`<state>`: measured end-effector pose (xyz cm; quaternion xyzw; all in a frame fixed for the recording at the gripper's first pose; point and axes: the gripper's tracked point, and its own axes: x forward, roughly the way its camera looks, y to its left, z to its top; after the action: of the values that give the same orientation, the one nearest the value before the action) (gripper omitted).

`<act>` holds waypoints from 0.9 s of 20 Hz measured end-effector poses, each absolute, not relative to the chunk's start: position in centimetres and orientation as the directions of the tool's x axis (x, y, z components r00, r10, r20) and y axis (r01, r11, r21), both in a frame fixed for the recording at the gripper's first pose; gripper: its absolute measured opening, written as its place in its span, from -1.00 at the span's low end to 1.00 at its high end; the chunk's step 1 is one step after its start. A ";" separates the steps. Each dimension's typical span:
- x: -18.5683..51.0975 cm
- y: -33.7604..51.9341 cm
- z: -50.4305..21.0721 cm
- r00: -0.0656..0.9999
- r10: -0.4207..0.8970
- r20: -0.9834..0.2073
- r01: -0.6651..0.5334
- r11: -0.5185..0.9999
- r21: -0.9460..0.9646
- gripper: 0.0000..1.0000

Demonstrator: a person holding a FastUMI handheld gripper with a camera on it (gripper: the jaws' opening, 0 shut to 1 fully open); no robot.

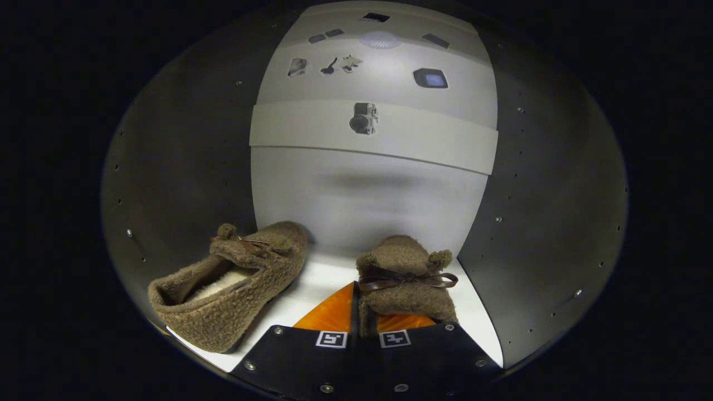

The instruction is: Open the shoe cabinet door, grab the shoes and put them into the shoe cabinet, then close the shoe cabinet door.

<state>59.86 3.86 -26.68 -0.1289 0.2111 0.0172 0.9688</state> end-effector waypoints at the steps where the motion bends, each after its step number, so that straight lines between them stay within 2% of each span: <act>1: 59.9 3.8 -26.7 0.911 -0.022 -0.412 -0.088 0.966 -0.244 -0.83; 4: 59.8 3.8 -26.6 0.913 -0.023 -0.407 -0.084 0.966 -0.244 -0.80; 6: 59.4 4.4 -26.5 0.909 -0.014 -0.416 -0.090 0.969 -0.230 -0.64; 11: 55.8 6.6 -24.6 0.916 0.029 -0.401 -0.113 0.975 -0.189 0.84; 14: 53.3 6.9 -23.3 0.922 0.014 -0.387 -0.083 0.983 -0.163 0.88; 18: 49.4 7.4 -18.7 0.955 -0.019 -0.297 -0.052 0.972 -0.229 0.88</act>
<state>49.43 7.44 -18.73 -0.1179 0.1500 0.0083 0.9816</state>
